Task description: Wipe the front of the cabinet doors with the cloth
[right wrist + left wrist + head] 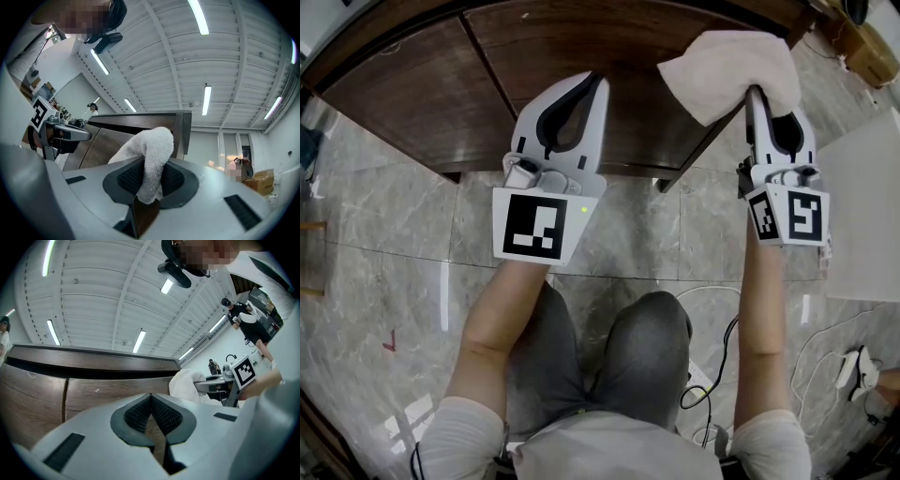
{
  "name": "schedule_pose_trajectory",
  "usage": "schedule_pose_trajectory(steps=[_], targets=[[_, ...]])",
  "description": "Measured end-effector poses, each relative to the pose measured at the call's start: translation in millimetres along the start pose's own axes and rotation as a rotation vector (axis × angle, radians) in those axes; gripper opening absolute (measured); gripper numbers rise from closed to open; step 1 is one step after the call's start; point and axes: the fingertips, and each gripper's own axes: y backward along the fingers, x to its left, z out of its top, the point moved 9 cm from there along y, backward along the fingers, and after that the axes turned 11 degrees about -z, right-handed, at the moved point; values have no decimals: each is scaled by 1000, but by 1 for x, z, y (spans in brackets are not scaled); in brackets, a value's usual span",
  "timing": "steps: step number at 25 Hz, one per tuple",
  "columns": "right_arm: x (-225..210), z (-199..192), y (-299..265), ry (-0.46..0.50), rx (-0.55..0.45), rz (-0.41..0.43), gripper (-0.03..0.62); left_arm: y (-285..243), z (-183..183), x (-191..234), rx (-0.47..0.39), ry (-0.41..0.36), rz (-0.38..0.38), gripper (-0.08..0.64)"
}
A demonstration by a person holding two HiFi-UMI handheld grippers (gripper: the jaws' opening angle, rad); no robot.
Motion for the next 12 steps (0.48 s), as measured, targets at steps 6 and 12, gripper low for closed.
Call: schedule_pose_trajectory(steps=[6, 12], targets=[[-15, -7, 9, 13, 14, -24, 80, -5, 1, -6, -3, -5, -6, 18], [-5, -3, 19, 1, 11, 3, 80, 3, -4, -7, 20, -5, 5, 18]])
